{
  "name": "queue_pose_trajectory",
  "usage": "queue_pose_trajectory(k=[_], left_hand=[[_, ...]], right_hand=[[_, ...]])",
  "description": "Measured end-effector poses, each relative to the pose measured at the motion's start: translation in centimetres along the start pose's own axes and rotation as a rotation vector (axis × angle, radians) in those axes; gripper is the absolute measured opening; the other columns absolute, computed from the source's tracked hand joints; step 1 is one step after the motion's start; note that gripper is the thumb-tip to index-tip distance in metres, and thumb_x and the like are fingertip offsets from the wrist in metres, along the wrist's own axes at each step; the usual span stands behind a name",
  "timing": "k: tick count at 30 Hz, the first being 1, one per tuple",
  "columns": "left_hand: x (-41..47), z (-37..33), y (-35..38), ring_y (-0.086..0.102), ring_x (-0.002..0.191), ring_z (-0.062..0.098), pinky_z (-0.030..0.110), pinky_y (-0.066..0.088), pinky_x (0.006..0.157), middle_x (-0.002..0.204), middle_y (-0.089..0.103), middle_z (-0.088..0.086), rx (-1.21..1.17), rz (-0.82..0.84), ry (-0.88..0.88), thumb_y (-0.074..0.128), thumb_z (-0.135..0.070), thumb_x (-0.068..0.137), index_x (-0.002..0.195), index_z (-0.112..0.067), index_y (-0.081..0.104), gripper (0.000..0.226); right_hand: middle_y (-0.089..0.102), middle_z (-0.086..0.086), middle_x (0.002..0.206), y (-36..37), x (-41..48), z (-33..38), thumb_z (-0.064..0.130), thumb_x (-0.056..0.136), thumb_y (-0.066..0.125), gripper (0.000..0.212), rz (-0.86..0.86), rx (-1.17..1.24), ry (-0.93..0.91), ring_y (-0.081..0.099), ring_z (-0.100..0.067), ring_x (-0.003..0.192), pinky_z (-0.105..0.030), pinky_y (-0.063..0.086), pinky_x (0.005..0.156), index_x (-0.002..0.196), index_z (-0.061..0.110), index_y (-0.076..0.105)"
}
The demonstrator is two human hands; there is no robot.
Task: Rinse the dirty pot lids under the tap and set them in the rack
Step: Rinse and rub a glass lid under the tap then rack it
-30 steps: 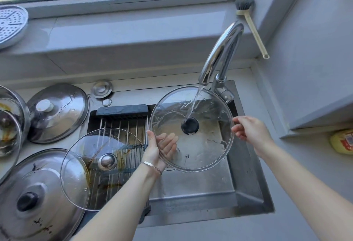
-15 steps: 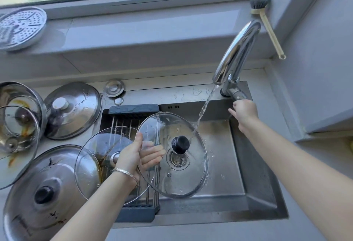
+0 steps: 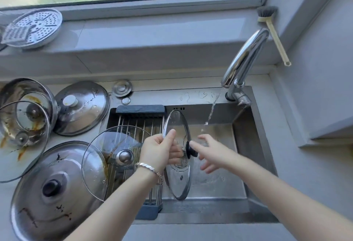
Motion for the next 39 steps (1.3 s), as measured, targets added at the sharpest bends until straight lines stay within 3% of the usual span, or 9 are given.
queue_pose_trajectory(k=[4, 8, 12, 14, 20, 25, 30, 35, 39], left_hand=[[-0.8, 0.3, 0.7, 0.065, 0.051, 0.019, 0.027, 0.054, 0.047, 0.068, 0.063, 0.02, -0.015, 0.065, -0.004, 0.054, -0.026, 0.09, 0.074, -0.001, 0.052, 0.029], [-1.3, 1.0, -0.6, 0.069, 0.064, 0.014, 0.027, 0.056, 0.049, 0.079, 0.068, 0.006, 0.144, 0.147, -0.039, 0.039, -0.044, 0.092, 0.084, -0.009, 0.06, 0.042], [-0.9, 3.3, -5.4, 0.065, 0.088, 0.017, 0.041, 0.057, 0.076, 0.096, 0.063, -0.001, 0.506, 0.019, 0.016, 0.043, -0.04, 0.092, 0.09, -0.019, 0.058, 0.025], [-0.3, 4.8, -7.8, 0.061, 0.093, 0.018, 0.035, 0.051, 0.085, 0.113, 0.057, 0.003, 0.814, -0.035, 0.046, 0.05, -0.035, 0.09, 0.107, -0.018, 0.056, 0.026], [2.9, 5.5, -12.6, 0.05, 0.109, 0.029, 0.039, 0.046, 0.085, 0.124, 0.042, 0.012, 1.379, -0.192, 0.057, 0.054, -0.033, 0.086, 0.119, -0.019, 0.045, 0.037], [6.5, 6.3, -13.0, 0.044, 0.119, 0.029, 0.04, 0.046, 0.084, 0.134, 0.037, 0.011, 1.703, -0.022, -0.002, 0.053, -0.044, 0.087, 0.131, -0.026, 0.033, 0.052], [8.7, 7.2, -12.7, 0.055, 0.107, 0.03, 0.037, 0.046, 0.078, 0.123, 0.049, 0.012, 1.786, 0.052, 0.059, 0.046, -0.029, 0.092, 0.126, -0.023, 0.036, 0.036], [9.8, 7.6, -13.5, 0.056, 0.107, 0.029, 0.035, 0.044, 0.076, 0.129, 0.045, 0.01, 1.895, 0.147, 0.137, 0.045, -0.039, 0.091, 0.133, -0.026, 0.03, 0.047], [9.7, 7.6, -13.7, 0.058, 0.103, 0.031, 0.036, 0.046, 0.076, 0.118, 0.052, 0.012, 1.838, 0.154, 0.187, 0.05, -0.027, 0.089, 0.128, -0.018, 0.036, 0.043]], right_hand=[[0.055, 0.005, 0.081, 1.8, -0.2, -0.6, 0.039, 0.091, 0.049, 0.024, -0.227, 0.03, -0.165, 0.058, -0.014, 0.068, -0.03, 0.05, 0.065, 0.106, 0.021, 0.046], [0.056, 0.007, 0.081, 1.3, -0.5, -1.1, 0.035, 0.092, 0.049, 0.018, -0.372, 0.065, -0.24, 0.053, -0.015, 0.078, -0.029, 0.04, 0.07, 0.099, 0.019, 0.051], [0.055, 0.007, 0.077, 0.2, -0.9, -0.3, 0.031, 0.091, 0.053, 0.011, -0.428, 0.137, -0.351, 0.052, -0.006, 0.07, -0.02, 0.041, 0.068, 0.087, 0.021, 0.051], [0.052, 0.004, 0.071, 0.2, -0.7, -0.5, 0.029, 0.093, 0.051, 0.015, -0.377, 0.123, -0.327, 0.047, -0.011, 0.065, -0.019, 0.037, 0.059, 0.082, 0.019, 0.049], [0.044, 0.001, 0.066, 1.2, -0.8, -1.1, 0.029, 0.094, 0.047, 0.023, -0.29, 0.066, -0.254, 0.039, -0.012, 0.058, -0.026, 0.032, 0.057, 0.077, 0.014, 0.044], [0.049, -0.003, 0.073, 1.5, -1.9, -0.6, 0.03, 0.093, 0.049, 0.023, -0.352, -0.014, -0.273, 0.043, -0.015, 0.066, -0.03, 0.035, 0.063, 0.081, 0.012, 0.046], [0.055, 0.001, 0.076, 1.8, -2.6, -1.0, 0.038, 0.092, 0.049, 0.025, -0.371, -0.06, -0.254, 0.049, -0.013, 0.069, -0.027, 0.038, 0.065, 0.085, 0.014, 0.048], [0.054, 0.003, 0.074, 2.9, -2.7, -1.6, 0.035, 0.092, 0.049, 0.021, -0.383, 0.01, -0.23, 0.048, -0.009, 0.065, -0.025, 0.036, 0.059, 0.081, 0.018, 0.046], [0.054, 0.001, 0.073, 4.1, -2.3, -1.9, 0.035, 0.093, 0.048, 0.02, -0.376, 0.056, -0.189, 0.044, -0.008, 0.058, -0.023, 0.031, 0.054, 0.08, 0.02, 0.046]])
Point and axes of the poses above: each hand's wrist, its own x-axis towards the middle knuckle, its own y-axis out of the palm, z = x × y, the point moved 5 cm from there along x, towards the middle knuckle
